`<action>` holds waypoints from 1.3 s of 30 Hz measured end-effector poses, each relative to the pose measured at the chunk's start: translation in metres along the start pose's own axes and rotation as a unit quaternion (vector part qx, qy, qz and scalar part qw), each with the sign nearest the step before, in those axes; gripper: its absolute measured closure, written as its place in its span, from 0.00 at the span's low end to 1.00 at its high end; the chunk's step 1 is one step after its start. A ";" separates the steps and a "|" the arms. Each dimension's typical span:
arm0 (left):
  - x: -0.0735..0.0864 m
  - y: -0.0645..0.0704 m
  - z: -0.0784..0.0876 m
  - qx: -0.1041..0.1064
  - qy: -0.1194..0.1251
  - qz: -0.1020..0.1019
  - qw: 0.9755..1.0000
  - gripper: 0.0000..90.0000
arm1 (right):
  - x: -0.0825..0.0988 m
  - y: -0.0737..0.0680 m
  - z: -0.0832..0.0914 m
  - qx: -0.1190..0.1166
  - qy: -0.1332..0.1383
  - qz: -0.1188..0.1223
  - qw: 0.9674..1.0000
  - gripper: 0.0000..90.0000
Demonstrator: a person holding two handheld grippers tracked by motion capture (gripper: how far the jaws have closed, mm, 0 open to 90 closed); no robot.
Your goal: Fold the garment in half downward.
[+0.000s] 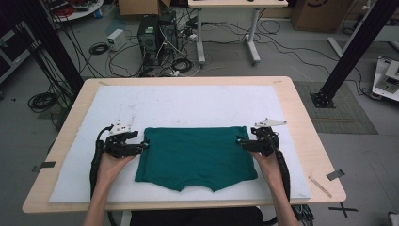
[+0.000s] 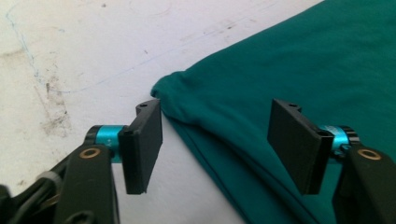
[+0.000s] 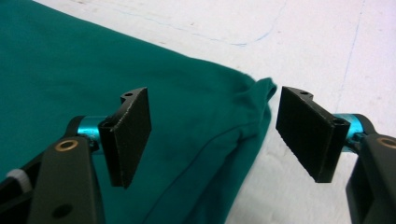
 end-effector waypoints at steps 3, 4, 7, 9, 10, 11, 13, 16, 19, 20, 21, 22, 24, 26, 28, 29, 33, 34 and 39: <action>0.004 0.011 0.007 0.010 -0.014 -0.009 1.000 0.39 | 0.005 -0.005 0.006 -0.005 0.003 0.010 1.000 0.29; 0.005 0.015 0.009 0.017 -0.017 -0.012 1.000 0.39 | 0.007 -0.006 0.008 -0.005 0.005 0.014 1.000 0.29; 0.008 0.028 0.018 0.032 -0.021 -0.003 0.999 0.39 | 0.014 -0.008 0.015 -0.009 0.008 0.022 1.000 0.30; 0.009 0.034 0.023 0.035 -0.021 -0.001 0.999 0.38 | 0.017 -0.008 0.019 -0.015 0.010 0.019 1.000 0.29; 0.010 0.038 0.026 0.037 -0.022 -0.004 0.999 0.38 | 0.018 -0.007 0.022 -0.015 0.014 0.022 1.000 0.30; 0.011 0.041 0.028 0.039 -0.023 -0.010 0.999 0.38 | 0.019 -0.006 0.025 -0.014 0.016 0.019 1.000 0.30; 0.013 0.045 0.032 0.033 -0.024 -0.021 0.999 0.37 | 0.020 -0.005 0.031 -0.012 0.023 0.018 1.000 0.30; 0.016 0.048 0.038 0.029 -0.015 -0.024 0.999 0.37 | 0.022 -0.005 0.039 -0.012 0.030 0.015 0.999 0.30; 0.016 0.049 0.043 0.024 0.005 -0.014 1.000 0.35 | 0.024 -0.005 0.044 -0.013 0.034 0.018 0.999 0.29; 0.016 0.049 0.045 0.022 0.008 -0.016 1.000 0.35 | 0.025 -0.006 0.046 -0.012 0.034 0.018 0.999 0.30; 0.016 0.049 0.047 0.023 0.009 -0.015 1.000 0.35 | 0.027 -0.006 0.047 -0.012 0.035 0.016 0.999 0.29; 0.016 0.049 0.050 0.022 0.012 -0.012 1.000 0.35 | 0.027 -0.006 0.048 -0.012 0.037 0.017 0.999 0.30; 0.016 0.049 0.053 0.018 0.019 -0.009 1.000 0.35 | 0.028 -0.005 0.051 -0.013 0.041 0.012 0.999 0.30; 0.016 0.048 0.057 0.017 0.024 -0.005 1.000 0.35 | 0.028 -0.005 0.052 -0.013 0.043 0.008 0.999 0.30; 0.016 0.048 0.059 0.016 0.027 -0.001 1.000 0.35 | 0.028 -0.005 0.052 -0.016 0.046 0.010 0.999 0.30; 0.017 0.049 0.060 0.015 0.027 -0.001 1.000 0.35 | 0.028 -0.006 0.052 -0.017 0.043 0.011 0.999 0.30; 0.018 0.052 0.061 0.016 0.027 -0.004 1.000 0.35 | 0.029 -0.007 0.053 -0.018 0.044 0.016 0.999 0.30; 0.019 0.053 0.061 0.016 0.026 -0.004 1.000 0.35 | 0.030 -0.007 0.053 -0.016 0.043 0.013 0.999 0.30; 0.020 0.054 0.059 0.017 0.022 -0.006 1.000 0.35 | 0.033 -0.004 0.053 -0.018 0.038 0.009 0.999 0.30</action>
Point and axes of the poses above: each handheld gripper's, and its own axes: z roughly backward along the jaws, x roughly out of its underside, y roughly to its right, the point moved 10 cm from there along -z, roughly forward along the jaws, and after that the axes turned 9 degrees about -z, right-handed, at the moved point
